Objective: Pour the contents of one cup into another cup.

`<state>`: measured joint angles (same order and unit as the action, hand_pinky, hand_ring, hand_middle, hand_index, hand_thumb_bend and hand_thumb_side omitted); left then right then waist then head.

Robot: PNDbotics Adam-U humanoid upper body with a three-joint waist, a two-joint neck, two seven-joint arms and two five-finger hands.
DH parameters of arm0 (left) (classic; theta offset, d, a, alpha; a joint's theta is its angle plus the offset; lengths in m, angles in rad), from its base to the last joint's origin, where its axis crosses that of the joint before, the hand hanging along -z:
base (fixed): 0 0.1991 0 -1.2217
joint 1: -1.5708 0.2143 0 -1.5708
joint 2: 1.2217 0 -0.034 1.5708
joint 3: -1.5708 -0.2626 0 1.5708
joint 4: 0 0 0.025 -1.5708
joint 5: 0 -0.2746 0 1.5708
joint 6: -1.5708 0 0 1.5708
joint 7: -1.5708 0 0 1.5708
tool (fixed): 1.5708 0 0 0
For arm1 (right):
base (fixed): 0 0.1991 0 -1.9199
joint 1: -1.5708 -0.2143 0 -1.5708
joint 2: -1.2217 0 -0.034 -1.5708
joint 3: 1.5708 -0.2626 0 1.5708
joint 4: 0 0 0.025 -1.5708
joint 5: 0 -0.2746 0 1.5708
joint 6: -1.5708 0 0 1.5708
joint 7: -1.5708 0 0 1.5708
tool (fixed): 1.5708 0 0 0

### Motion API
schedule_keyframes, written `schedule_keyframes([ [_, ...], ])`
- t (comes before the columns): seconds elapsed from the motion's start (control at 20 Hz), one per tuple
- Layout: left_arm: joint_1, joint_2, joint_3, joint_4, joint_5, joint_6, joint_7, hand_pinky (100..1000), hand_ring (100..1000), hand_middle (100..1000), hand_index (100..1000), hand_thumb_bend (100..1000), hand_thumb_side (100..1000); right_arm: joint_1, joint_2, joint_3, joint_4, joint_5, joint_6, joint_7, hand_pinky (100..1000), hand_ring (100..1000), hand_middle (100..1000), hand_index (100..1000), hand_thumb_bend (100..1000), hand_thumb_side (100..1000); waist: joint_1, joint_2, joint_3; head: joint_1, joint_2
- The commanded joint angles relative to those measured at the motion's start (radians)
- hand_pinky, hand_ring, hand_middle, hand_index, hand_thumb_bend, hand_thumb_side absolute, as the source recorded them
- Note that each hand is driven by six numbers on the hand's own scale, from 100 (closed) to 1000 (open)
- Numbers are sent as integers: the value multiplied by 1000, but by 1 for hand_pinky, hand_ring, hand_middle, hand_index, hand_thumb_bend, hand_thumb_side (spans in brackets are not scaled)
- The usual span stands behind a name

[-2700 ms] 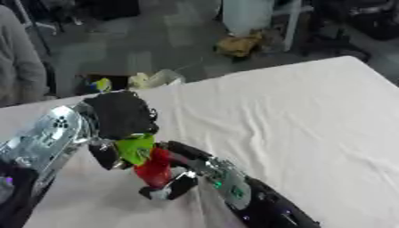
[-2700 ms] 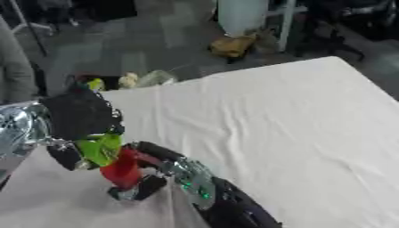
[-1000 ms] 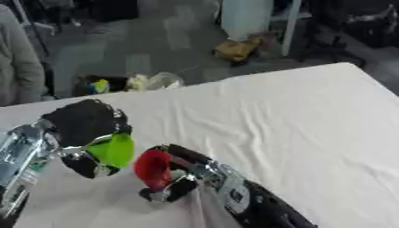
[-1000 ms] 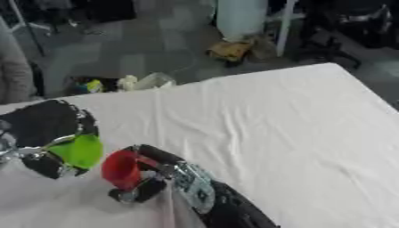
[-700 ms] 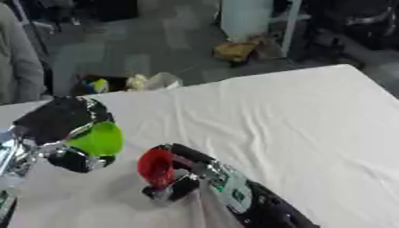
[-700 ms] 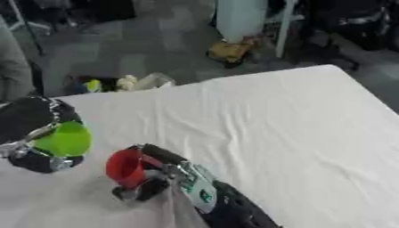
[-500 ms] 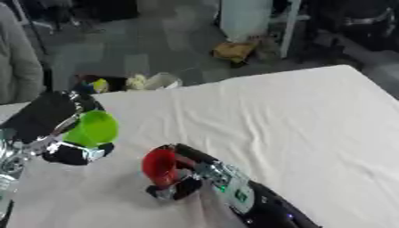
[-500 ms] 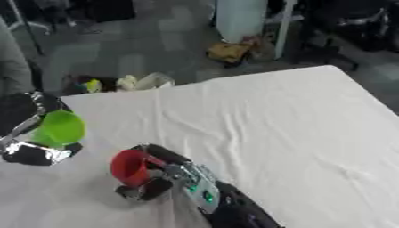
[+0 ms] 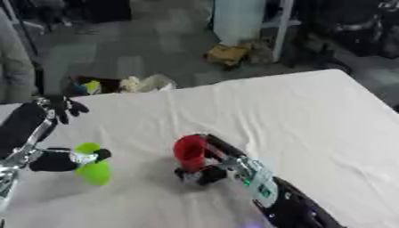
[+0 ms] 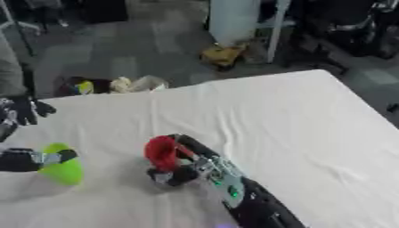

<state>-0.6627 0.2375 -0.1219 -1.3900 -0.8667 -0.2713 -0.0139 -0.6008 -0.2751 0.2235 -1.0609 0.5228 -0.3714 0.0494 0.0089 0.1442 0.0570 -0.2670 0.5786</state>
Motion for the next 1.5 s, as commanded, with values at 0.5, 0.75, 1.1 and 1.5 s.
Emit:
schedule_keyframes([
  [0.5, 52, 72, 4, -58, 229, -17, 7, 559, 666, 739, 769, 1000, 616, 23, -54, -38, 0, 63, -6, -30, 915, 968, 341, 731, 422, 722, -3, -8, -8, -1, 4],
  [0.75, 90, 92, 6, -112, 314, -3, -15, 561, 667, 740, 769, 1000, 616, 30, -62, -40, 9, 113, -15, -17, 935, 998, 408, 778, 539, 754, -6, -7, -4, -3, 6],
  [1.1, 139, 116, 26, -181, 433, 31, -44, 562, 669, 740, 769, 1000, 626, 38, -79, -53, -21, 167, -32, -33, 969, 1000, 472, 832, 654, 800, -12, -8, 1, -6, 6],
  [1.5, 210, 146, 67, -235, 562, 68, -51, 560, 670, 740, 767, 1000, 638, 81, -140, -91, -153, 109, -6, -54, 973, 1000, 491, 835, 662, 797, -24, -11, -10, -2, 9],
])
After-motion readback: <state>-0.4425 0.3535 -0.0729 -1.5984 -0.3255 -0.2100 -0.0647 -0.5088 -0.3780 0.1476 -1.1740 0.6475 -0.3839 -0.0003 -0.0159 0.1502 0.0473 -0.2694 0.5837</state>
